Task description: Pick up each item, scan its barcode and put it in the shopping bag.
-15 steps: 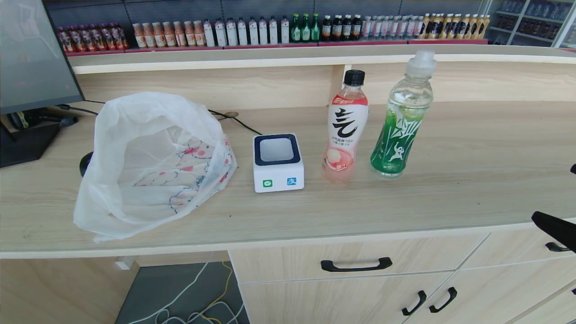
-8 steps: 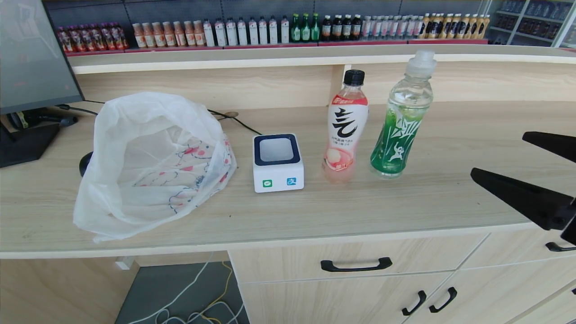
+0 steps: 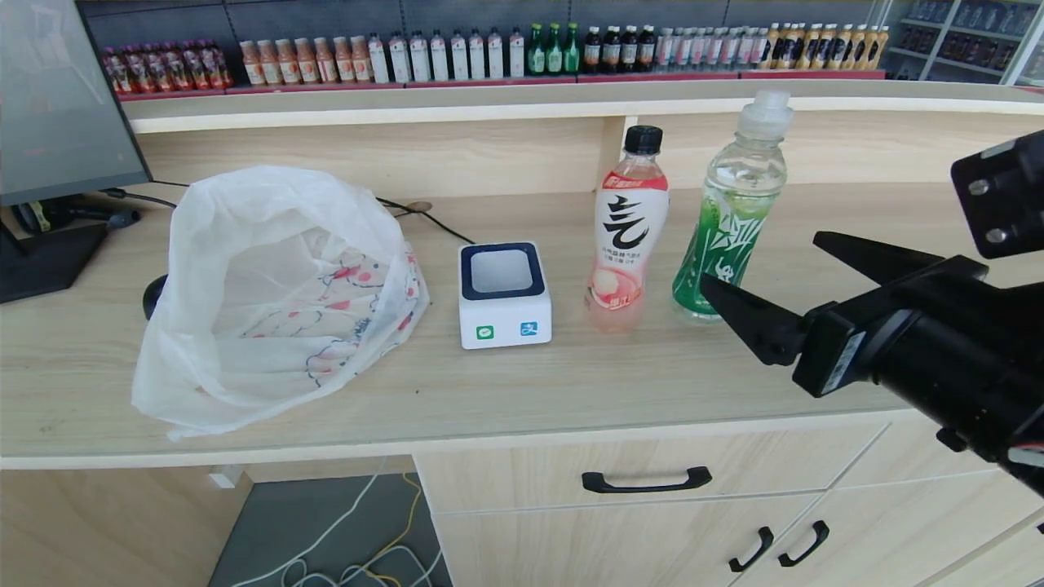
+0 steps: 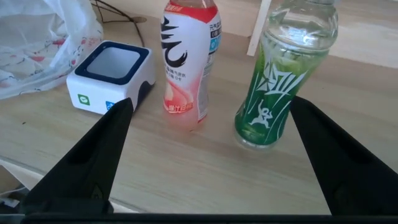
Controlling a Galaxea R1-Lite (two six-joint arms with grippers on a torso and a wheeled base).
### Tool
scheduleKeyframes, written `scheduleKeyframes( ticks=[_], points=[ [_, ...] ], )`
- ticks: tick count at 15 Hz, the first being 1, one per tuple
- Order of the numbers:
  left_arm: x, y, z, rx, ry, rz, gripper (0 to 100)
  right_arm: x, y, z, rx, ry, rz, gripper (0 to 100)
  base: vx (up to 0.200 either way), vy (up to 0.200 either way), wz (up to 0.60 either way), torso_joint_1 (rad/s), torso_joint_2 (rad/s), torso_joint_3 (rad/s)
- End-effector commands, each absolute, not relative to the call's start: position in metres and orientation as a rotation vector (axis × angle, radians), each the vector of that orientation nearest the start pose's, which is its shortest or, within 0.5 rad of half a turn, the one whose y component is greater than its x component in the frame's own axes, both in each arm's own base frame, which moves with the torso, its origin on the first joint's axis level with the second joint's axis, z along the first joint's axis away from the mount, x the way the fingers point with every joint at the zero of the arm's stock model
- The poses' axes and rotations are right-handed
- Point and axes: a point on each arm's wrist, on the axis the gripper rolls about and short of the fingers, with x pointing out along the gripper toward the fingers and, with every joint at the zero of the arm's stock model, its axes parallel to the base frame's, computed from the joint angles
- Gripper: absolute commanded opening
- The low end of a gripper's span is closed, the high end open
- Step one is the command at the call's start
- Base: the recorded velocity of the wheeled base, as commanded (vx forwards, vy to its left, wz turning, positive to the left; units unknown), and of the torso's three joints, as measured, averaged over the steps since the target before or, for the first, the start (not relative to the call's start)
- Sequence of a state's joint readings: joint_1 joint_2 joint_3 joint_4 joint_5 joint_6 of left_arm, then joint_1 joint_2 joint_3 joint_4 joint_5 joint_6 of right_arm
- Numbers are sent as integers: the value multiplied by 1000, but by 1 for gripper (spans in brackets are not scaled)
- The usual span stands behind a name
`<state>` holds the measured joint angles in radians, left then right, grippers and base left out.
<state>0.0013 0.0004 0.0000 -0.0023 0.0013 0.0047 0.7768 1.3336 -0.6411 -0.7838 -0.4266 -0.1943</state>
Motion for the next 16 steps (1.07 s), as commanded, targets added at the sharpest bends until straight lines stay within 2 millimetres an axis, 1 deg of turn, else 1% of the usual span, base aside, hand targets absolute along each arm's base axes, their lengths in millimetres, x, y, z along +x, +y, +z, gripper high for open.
scheduleKeyframes(
  ticks=[1, 3, 5, 9, 12, 16],
  points=[
    [-23, 0, 76, 5, -3, 3, 100, 165, 151, 233, -169, -72, 351, 100, 0, 0, 0, 0, 0, 0],
    [-23, 0, 76, 5, -3, 3, 100, 169, 155, 222, -184, -60, 349, 100, 0, 0, 0, 0, 0, 0],
    [-23, 0, 76, 5, -3, 3, 100, 176, 158, 223, -169, -69, 300, 100, 0, 0, 0, 0, 0, 0],
    [-23, 0, 76, 5, -3, 3, 100, 185, 166, 220, -153, -53, 302, 100, 0, 0, 0, 0, 0, 0],
    [-23, 0, 76, 5, -3, 2, 100, 195, 177, 216, -134, -55, 301, 100, 0, 0, 0, 0, 0, 0],
    [-23, 0, 76, 5, -3, 3, 100, 215, 195, 205, -76, -129, 254, 100, 0, 0, 0, 0, 0, 0]
  ],
)
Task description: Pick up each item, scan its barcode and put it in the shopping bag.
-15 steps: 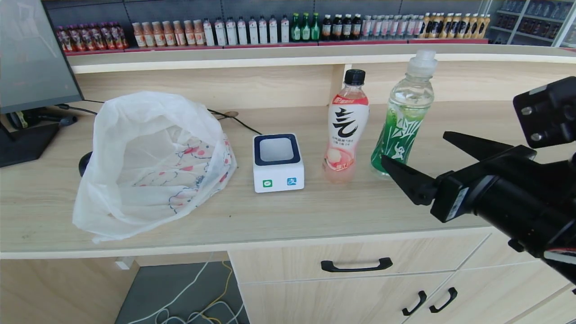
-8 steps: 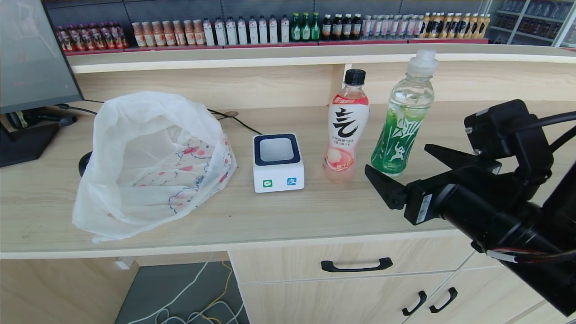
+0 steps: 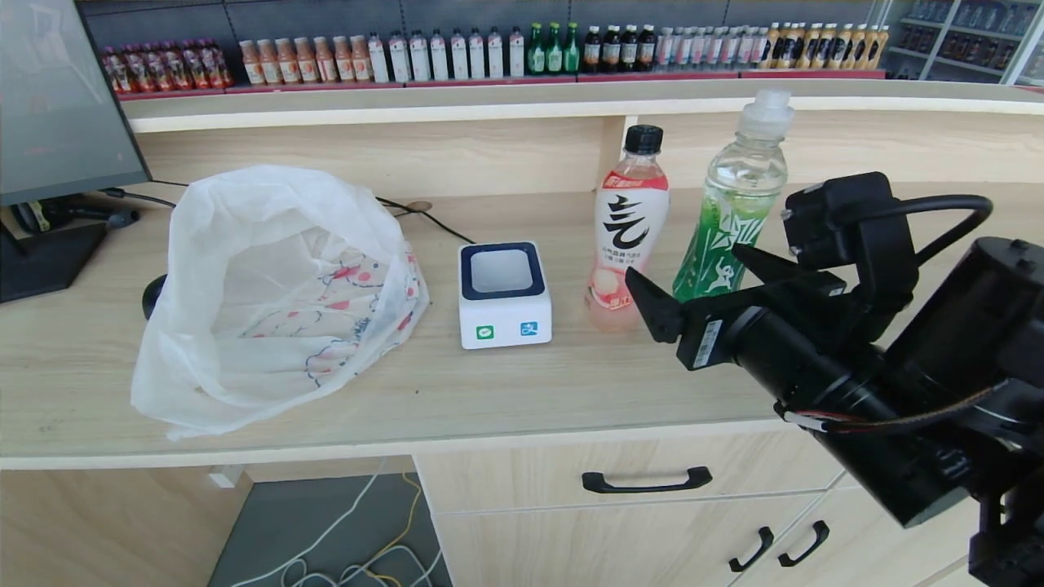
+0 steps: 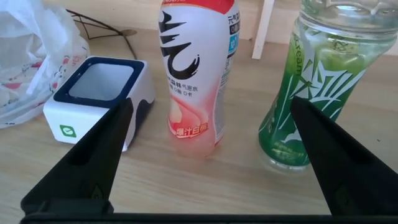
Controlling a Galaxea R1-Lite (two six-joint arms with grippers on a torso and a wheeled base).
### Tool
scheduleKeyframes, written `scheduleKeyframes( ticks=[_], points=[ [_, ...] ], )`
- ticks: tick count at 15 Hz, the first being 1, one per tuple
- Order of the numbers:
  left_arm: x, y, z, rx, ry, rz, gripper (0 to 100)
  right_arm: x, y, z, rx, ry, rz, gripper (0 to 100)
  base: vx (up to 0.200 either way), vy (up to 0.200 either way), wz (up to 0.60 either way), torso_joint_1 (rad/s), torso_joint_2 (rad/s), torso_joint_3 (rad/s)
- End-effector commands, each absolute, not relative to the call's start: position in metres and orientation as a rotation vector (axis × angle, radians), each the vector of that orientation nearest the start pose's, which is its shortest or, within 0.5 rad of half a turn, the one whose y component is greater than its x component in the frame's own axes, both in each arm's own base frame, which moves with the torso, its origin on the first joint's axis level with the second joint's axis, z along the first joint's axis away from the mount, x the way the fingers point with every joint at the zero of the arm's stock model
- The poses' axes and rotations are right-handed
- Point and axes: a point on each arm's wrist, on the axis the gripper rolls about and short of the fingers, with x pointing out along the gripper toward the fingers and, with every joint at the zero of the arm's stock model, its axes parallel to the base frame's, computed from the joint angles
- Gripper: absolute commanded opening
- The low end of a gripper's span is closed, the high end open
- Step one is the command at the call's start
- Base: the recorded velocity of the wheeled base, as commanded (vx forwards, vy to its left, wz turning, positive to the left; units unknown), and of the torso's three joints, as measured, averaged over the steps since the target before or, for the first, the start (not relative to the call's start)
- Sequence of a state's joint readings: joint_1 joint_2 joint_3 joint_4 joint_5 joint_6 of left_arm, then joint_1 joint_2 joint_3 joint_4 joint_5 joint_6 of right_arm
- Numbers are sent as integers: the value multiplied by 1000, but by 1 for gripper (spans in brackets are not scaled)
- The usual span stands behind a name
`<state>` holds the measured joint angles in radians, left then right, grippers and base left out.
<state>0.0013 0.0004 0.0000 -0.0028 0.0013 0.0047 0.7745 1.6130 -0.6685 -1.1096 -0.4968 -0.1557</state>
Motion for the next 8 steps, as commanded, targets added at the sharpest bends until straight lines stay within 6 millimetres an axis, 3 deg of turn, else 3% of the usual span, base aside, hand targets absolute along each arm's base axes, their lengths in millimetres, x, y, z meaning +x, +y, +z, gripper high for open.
scheduleKeyframes(
  ticks=[1, 8],
  points=[
    [-23, 0, 76, 5, -3, 3, 100, 220, 199, 203, -64, -143, 245, 100, 0, 0, 0, 0, 0, 0],
    [-23, 0, 76, 5, -3, 3, 100, 228, 208, 201, -57, -150, 245, 100, 0, 0, 0, 0, 0, 0]
  ],
)
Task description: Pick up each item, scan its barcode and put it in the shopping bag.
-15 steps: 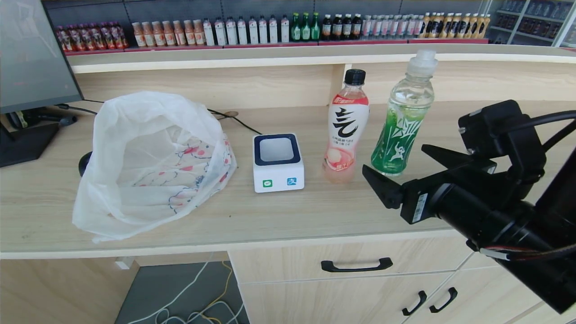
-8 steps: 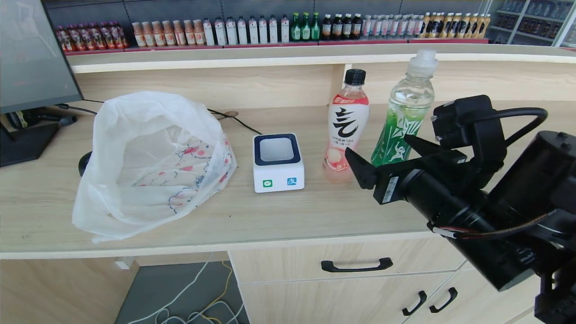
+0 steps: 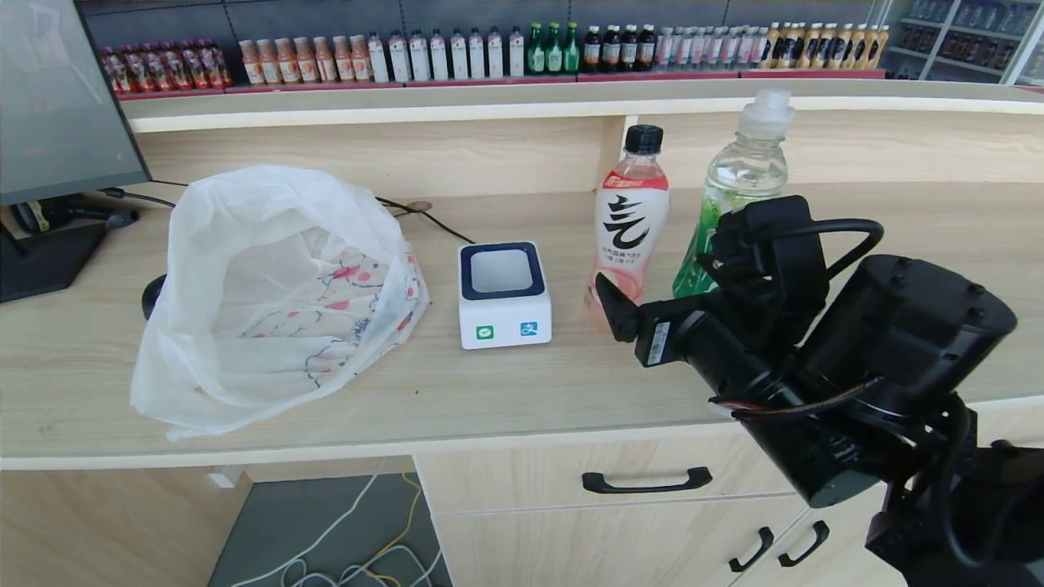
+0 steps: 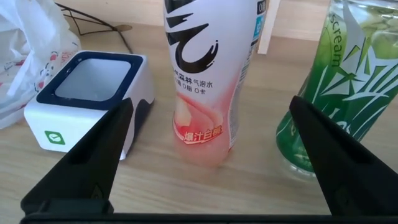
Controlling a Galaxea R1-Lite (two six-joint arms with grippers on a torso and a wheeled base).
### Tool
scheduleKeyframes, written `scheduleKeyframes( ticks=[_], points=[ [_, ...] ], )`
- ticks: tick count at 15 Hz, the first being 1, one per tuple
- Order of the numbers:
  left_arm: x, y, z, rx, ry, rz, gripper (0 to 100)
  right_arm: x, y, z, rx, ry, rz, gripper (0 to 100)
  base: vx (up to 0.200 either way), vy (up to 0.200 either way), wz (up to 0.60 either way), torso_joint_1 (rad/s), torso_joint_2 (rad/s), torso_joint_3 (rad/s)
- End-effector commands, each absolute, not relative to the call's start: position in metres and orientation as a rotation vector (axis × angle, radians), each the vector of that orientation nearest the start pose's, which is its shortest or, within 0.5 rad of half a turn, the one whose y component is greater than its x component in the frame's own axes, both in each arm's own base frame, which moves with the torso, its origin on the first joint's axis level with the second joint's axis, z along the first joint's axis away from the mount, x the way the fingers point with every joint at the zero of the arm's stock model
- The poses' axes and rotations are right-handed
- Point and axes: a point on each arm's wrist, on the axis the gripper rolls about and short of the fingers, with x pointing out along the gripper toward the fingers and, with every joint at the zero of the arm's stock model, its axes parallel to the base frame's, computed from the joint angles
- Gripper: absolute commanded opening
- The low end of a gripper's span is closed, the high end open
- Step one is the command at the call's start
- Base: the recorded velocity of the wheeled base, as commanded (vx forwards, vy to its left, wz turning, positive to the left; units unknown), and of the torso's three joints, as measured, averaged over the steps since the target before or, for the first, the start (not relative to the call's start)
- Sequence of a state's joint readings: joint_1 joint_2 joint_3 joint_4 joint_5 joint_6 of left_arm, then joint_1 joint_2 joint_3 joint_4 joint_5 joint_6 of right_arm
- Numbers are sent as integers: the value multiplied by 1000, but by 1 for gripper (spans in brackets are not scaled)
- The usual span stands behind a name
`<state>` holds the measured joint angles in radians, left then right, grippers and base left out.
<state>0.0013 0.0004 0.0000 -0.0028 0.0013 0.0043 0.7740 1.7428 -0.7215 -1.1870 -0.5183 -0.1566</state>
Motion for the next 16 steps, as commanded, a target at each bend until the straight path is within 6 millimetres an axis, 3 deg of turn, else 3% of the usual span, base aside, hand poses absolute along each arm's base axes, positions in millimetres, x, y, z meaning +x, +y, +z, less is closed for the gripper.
scheduleKeyframes(
  ticks=[1, 16],
  points=[
    [-23, 0, 76, 5, -3, 3, 100, 232, 210, 201, -53, -153, 243, 100, 0, 0, 0, 0, 0, 0],
    [-23, 0, 76, 5, -3, 3, 100, 271, 231, 201, -33, -186, 209, 100, 0, 0, 0, 0, 0, 0]
  ],
)
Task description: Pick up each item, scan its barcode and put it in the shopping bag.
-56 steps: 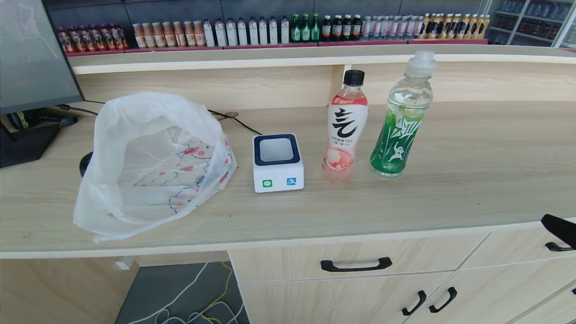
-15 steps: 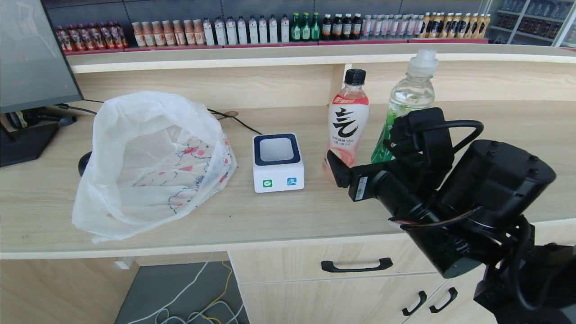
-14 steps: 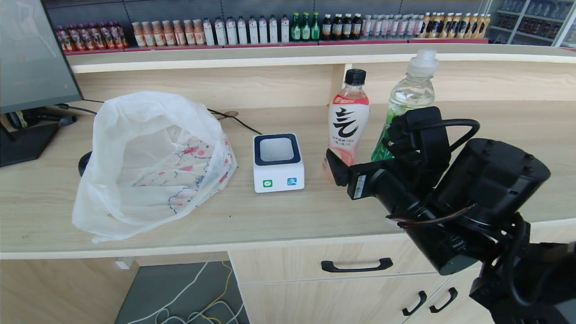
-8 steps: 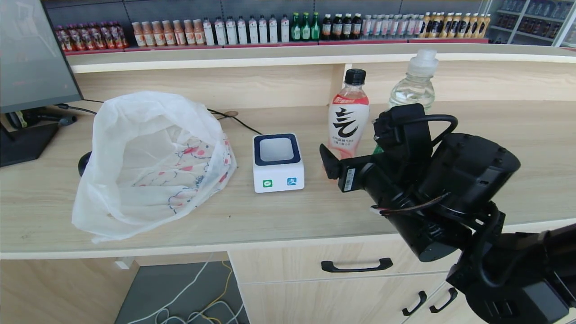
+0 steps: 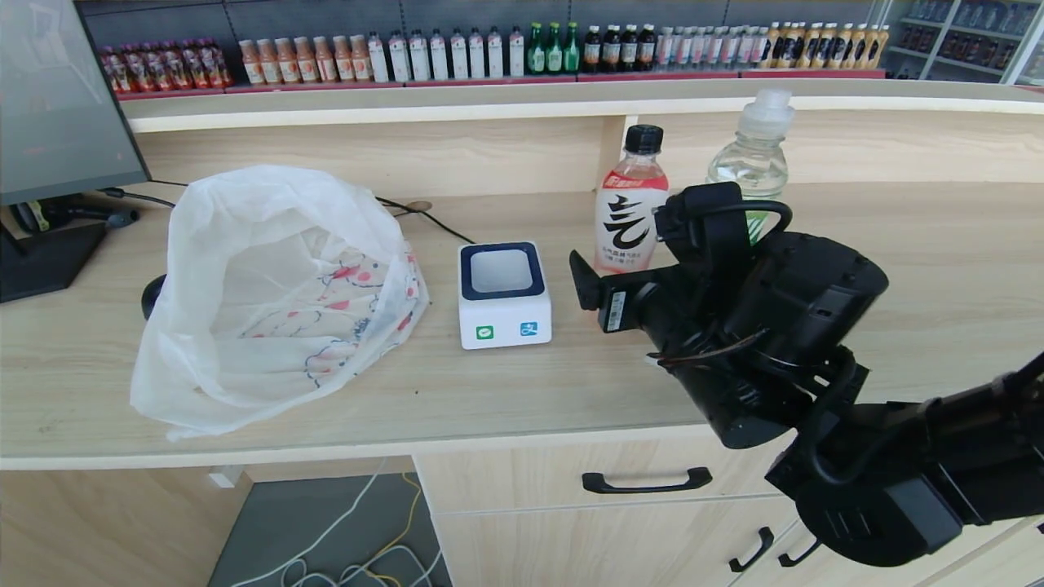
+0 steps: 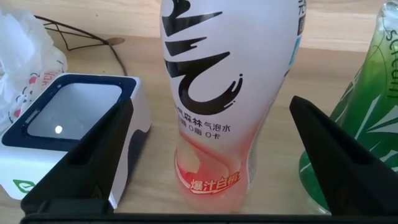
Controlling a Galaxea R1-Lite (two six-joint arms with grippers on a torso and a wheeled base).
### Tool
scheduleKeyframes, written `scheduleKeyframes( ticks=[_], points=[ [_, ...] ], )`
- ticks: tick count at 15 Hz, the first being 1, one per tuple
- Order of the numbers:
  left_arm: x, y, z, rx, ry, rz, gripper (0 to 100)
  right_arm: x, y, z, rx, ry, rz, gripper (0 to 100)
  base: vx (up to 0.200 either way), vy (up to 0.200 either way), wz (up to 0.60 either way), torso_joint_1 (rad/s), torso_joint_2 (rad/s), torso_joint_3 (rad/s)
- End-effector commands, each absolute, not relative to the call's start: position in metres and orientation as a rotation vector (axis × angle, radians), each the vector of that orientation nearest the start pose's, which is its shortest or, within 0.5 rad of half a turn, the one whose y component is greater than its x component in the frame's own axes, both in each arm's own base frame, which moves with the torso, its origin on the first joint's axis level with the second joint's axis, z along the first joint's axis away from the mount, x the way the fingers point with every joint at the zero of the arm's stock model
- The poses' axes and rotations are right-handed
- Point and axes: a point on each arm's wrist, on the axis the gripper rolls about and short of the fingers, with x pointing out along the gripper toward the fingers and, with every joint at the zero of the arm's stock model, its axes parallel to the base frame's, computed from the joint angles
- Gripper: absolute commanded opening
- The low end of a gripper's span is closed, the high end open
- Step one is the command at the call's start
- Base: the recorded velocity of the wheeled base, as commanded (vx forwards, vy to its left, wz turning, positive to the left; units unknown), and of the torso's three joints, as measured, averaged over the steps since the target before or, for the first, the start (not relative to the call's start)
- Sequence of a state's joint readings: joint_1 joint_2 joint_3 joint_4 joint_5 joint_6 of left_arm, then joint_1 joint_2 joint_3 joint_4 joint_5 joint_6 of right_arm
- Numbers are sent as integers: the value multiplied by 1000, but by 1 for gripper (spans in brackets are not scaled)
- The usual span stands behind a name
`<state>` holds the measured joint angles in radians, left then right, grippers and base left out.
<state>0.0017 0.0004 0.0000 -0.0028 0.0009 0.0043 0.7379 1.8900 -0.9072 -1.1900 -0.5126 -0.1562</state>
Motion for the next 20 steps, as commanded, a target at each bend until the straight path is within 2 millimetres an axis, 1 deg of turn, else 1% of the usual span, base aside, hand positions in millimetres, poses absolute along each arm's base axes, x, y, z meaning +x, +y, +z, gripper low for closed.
scheduleKeyframes(
  ticks=[1, 3, 6, 8, 11, 15, 20],
  points=[
    [-23, 0, 76, 5, -3, 3, 100, 274, 232, 201, -30, -191, 206, 100, 0, 0, 0, 0, 0, 0],
    [-23, 0, 76, 5, -3, 3, 100, 281, 230, 202, -28, -196, 188, 100, 0, 0, 0, 0, 0, 0],
    [-23, 0, 76, 5, -3, 3, 100, 285, 227, 200, -33, -194, 176, 100, 0, 0, 0, 0, 0, 0],
    [-23, 0, 76, 5, -3, 3, 100, 288, 229, 197, -47, -190, 177, 100, 0, 0, 0, 0, 0, 0],
    [-23, 0, 76, 3, -3, 2, 100, 295, 232, 200, -35, -206, 171, 100, 0, 0, 0, 0, 0, 0],
    [-23, 0, 76, 5, -3, 3, 100, 298, 232, 196, -38, -200, 166, 100, 0, 0, 0, 0, 0, 0],
    [-23, 0, 76, 5, -3, 3, 100, 303, 227, 200, -30, -212, 146, 100, 0, 0, 0, 0, 0, 0]
  ],
)
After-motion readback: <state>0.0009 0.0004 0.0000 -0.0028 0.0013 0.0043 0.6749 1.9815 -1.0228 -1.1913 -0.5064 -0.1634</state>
